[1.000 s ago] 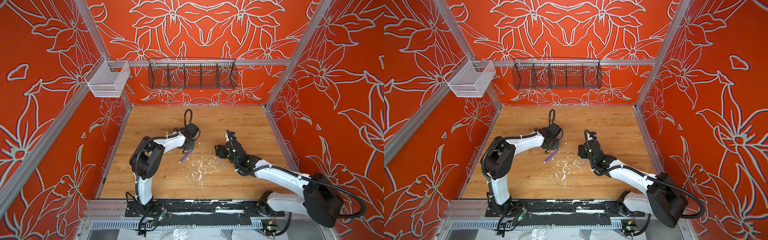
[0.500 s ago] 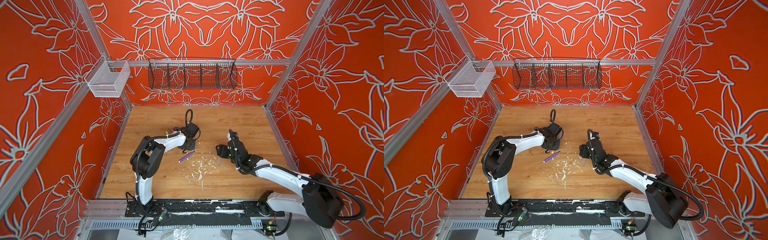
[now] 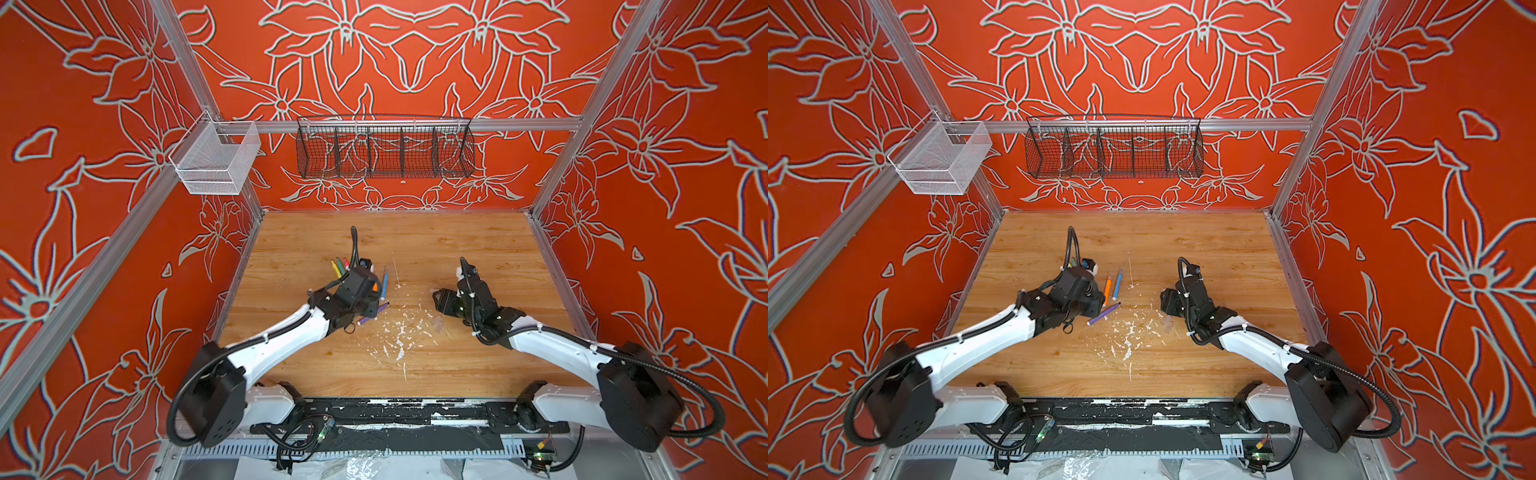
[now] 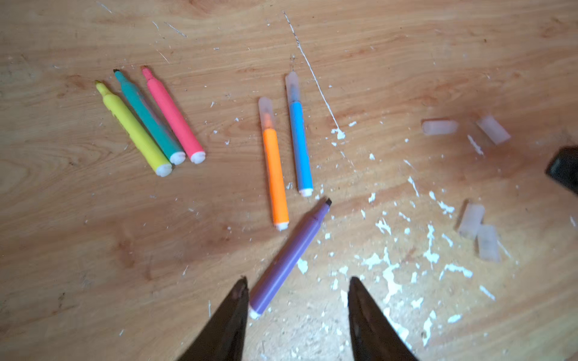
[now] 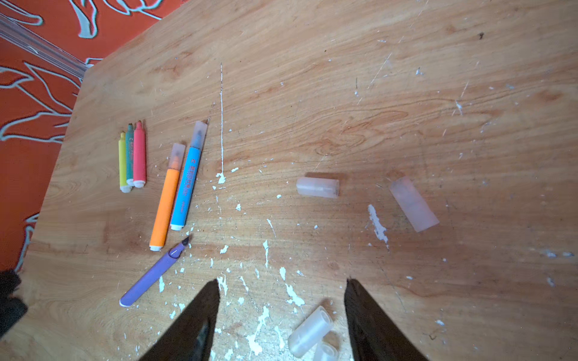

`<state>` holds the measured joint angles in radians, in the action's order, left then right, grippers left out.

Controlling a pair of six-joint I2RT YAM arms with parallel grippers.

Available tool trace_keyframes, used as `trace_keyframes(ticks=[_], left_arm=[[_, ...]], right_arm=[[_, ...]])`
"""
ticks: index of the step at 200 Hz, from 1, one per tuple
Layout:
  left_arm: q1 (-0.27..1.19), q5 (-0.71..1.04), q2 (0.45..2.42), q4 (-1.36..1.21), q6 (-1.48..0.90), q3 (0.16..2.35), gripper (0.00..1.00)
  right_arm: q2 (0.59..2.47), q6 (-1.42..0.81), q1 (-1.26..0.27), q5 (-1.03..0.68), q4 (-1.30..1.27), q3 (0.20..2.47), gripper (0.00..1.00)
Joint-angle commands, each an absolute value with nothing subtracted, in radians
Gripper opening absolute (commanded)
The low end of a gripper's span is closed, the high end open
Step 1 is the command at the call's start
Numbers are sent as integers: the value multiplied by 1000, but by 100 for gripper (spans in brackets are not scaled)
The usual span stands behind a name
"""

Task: Insert the pens into the pen caps
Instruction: 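Lay the capped orange marker down with the left gripper while the right withdraws, then move the left gripper down over the purple marker lying on the table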

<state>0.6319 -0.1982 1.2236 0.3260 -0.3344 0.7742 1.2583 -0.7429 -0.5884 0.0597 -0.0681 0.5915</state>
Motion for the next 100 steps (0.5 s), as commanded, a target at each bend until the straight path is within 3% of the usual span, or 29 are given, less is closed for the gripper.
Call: trace_keyframes(ticks=[1,38,100], left_arm=[[632,-217,1133,276,-317,640,55],[632,-177,1109,254,-293,668,59],[634,-132,1323,361,-261,793,59]], right_arm=[[1258,-770,-584,30,-82,578,65],[1263,-767,-579,29,-64,583,64],[1223,-746,-580,41,-48,582,64]])
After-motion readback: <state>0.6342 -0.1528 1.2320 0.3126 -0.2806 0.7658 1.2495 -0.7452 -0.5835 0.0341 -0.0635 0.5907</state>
